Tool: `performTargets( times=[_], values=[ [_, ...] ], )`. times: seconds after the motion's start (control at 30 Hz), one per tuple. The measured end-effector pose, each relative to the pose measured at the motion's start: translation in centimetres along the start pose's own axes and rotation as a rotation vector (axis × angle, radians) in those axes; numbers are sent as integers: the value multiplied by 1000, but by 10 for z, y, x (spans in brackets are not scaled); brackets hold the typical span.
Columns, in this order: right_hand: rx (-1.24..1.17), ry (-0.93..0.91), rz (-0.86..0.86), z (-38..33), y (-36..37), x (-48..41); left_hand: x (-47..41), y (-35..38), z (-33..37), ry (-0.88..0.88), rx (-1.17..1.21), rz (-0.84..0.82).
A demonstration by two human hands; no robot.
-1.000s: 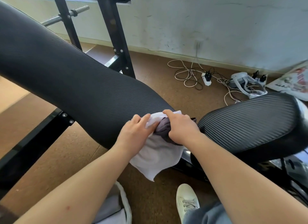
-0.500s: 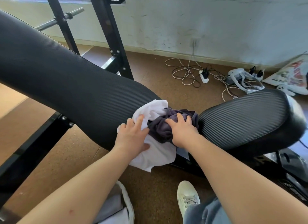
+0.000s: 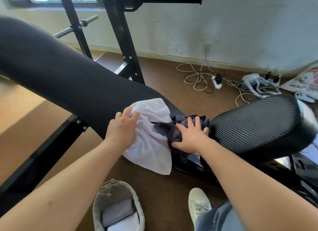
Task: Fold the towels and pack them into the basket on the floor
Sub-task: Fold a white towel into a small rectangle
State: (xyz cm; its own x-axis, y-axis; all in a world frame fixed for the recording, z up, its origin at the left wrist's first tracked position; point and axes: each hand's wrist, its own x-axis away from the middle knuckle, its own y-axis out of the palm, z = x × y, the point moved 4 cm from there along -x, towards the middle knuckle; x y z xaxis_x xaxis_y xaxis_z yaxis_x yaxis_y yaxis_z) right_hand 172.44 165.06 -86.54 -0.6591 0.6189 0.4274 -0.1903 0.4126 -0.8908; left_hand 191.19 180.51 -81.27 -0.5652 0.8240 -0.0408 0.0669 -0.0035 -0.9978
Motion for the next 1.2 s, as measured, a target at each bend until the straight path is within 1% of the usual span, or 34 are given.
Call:
performTargets(
  times=[0.07,0.1,0.17,0.2,0.23,0.3,0.37,0.43,0.47,0.53,0.6,0.67,0.8,0.9,1.0,1.07,1.13,1.2],
  values=[
    [-64,-22,135,-11,-11,3,11,-5,2,25,102,12],
    [-125,-58,213,-19,-17,5,17,-7,2,46,112,29],
    [-238,-171,343,-41,-30,12,29,-11,2,101,96,58],
    [-268,-239,378,-54,-36,15,33,-13,1,126,108,70],
    [-287,-305,388,-68,-43,20,38,-15,-2,150,129,88],
    [-299,-421,349,-98,-52,26,48,-21,-5,218,177,145],
    [-247,-520,309,-124,-57,33,58,-29,-9,290,249,196],
    [-236,-521,254,-139,-60,34,70,-39,-13,342,338,240],
    [-288,-495,223,-142,-62,35,76,-44,-17,341,381,250],
    [-454,-469,204,-143,-71,37,85,-54,-29,292,418,277],
    [-542,-492,247,-143,-82,42,92,-61,-46,164,457,297],
    [-549,-535,267,-146,-92,51,96,-67,-65,35,479,302],
    [-504,-595,172,-159,-104,68,105,-80,-91,-118,358,324],
    [-508,-609,221,-163,-112,79,112,-91,-105,-230,394,348],
    [-532,-613,250,-167,-119,88,118,-98,-113,-258,461,359],
    [-553,-626,200,-169,-123,93,121,-100,-120,-273,507,333],
    [-475,-655,173,-173,-125,99,124,-104,-124,-243,563,301],
    [-344,-676,212,-178,-126,103,125,-111,-121,-172,607,276]
  ],
)
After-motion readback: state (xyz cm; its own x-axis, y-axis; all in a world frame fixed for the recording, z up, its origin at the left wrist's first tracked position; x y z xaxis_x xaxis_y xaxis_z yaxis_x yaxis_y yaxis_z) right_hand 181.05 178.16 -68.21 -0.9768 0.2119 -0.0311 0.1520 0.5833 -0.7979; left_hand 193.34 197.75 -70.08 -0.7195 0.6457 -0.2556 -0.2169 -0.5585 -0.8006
